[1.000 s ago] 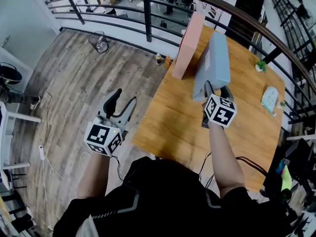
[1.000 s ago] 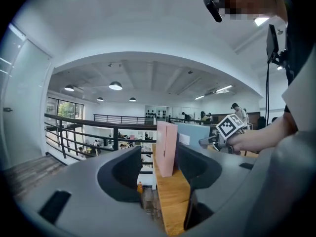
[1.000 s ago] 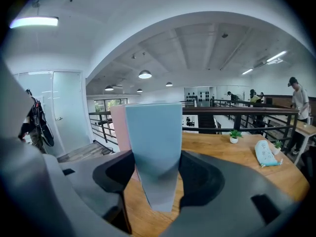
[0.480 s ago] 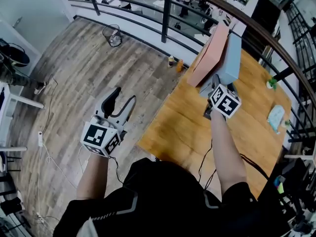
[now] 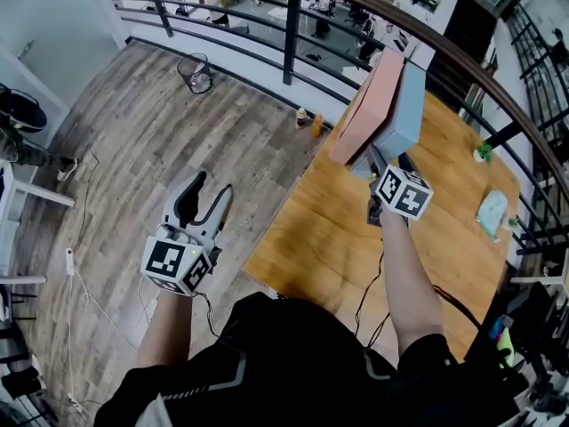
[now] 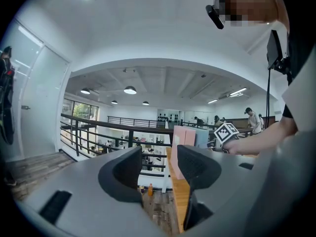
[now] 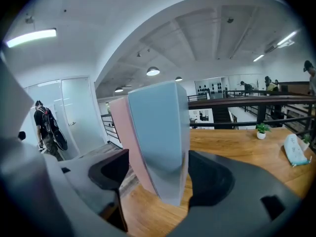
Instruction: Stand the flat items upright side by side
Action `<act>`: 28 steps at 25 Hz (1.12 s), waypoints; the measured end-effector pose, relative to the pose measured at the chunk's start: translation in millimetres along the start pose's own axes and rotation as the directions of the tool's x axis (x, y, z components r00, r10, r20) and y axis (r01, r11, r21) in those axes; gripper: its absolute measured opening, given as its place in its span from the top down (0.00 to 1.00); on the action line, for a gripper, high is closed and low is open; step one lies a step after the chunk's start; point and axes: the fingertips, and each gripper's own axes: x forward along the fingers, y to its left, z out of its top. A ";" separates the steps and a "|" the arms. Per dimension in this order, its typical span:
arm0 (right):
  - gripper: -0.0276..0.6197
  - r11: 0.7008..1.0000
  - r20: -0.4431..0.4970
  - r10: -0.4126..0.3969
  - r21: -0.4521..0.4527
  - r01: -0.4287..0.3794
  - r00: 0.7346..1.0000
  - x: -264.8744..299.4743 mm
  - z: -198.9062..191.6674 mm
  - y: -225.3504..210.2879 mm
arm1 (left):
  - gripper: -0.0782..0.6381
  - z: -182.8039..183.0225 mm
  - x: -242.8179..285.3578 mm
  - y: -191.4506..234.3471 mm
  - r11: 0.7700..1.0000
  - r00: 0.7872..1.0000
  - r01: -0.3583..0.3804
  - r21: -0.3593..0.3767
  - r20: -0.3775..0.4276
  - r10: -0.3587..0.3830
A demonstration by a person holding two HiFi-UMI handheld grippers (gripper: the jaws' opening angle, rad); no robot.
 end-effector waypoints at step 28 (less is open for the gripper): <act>0.60 0.997 -0.056 0.078 0.014 -0.077 0.995 40.5 -38.8 -13.0 | 0.55 -15.3 15.9 -19.2 0.995 0.992 0.101 -0.018 -0.072 -0.102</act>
